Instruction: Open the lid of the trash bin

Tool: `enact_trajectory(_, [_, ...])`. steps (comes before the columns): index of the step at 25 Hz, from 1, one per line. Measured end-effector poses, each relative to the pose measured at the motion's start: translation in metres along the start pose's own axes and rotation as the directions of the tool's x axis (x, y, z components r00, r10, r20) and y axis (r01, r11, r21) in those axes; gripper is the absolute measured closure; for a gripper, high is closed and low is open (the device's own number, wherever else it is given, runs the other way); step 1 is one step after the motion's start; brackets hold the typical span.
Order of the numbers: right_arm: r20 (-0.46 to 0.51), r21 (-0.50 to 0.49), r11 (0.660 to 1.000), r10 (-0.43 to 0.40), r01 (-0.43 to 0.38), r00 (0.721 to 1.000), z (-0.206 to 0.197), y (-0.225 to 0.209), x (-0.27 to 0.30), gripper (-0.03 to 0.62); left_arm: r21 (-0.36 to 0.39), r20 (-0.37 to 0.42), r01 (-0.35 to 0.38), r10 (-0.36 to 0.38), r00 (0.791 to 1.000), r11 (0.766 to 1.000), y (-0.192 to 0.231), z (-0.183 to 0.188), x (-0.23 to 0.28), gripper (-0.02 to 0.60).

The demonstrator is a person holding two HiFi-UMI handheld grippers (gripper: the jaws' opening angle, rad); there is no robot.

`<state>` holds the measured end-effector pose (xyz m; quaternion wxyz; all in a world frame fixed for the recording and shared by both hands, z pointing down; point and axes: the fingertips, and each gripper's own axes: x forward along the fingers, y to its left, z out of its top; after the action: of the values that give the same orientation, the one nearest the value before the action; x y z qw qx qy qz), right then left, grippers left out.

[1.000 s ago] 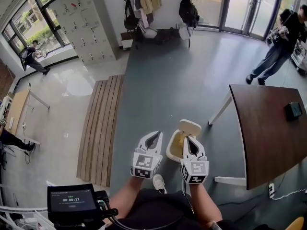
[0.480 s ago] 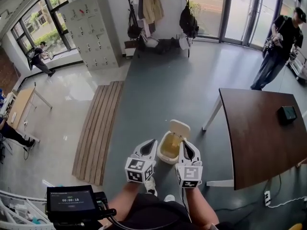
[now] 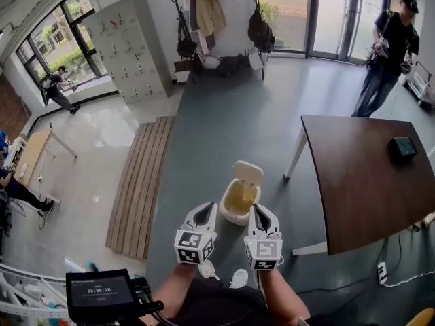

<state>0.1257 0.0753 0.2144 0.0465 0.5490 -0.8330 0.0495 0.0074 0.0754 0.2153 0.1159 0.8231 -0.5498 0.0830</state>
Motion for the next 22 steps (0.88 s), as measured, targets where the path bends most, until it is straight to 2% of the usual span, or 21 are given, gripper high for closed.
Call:
enact_trajectory(5, [0.017,0.002,1.0,0.013,-0.013,1.0,0.002,0.01,0.004,0.592,0.027,0.028,-0.003,0.003,1.0,1.0,0.004,0.001,-0.005,0.583])
enact_trajectory(12, [0.003,-0.026,0.999,0.02,-0.02,1.0,-0.01,0.017,-0.002,0.592,0.015,0.041,0.014,-0.015,0.999,1.0,0.003,-0.008,-0.002,0.583])
enact_trajectory(15, [0.009,-0.039,0.999,0.022,-0.022,1.0,-0.016,0.025,-0.001,0.592,0.057,0.043,0.008,-0.01,0.999,0.998,0.009,-0.017,-0.006,0.583])
enact_trajectory(18, [0.015,-0.051,0.999,0.013,-0.012,1.0,-0.01,0.05,-0.01,0.592,0.121,0.05,0.015,-0.021,0.999,0.993,0.016,-0.017,-0.031,0.583])
enact_trajectory(22, [0.015,-0.057,0.998,-0.006,0.007,1.0,0.008,0.103,-0.032,0.592,0.11,0.078,0.047,-0.055,0.995,0.993,0.034,-0.002,-0.086,0.583])
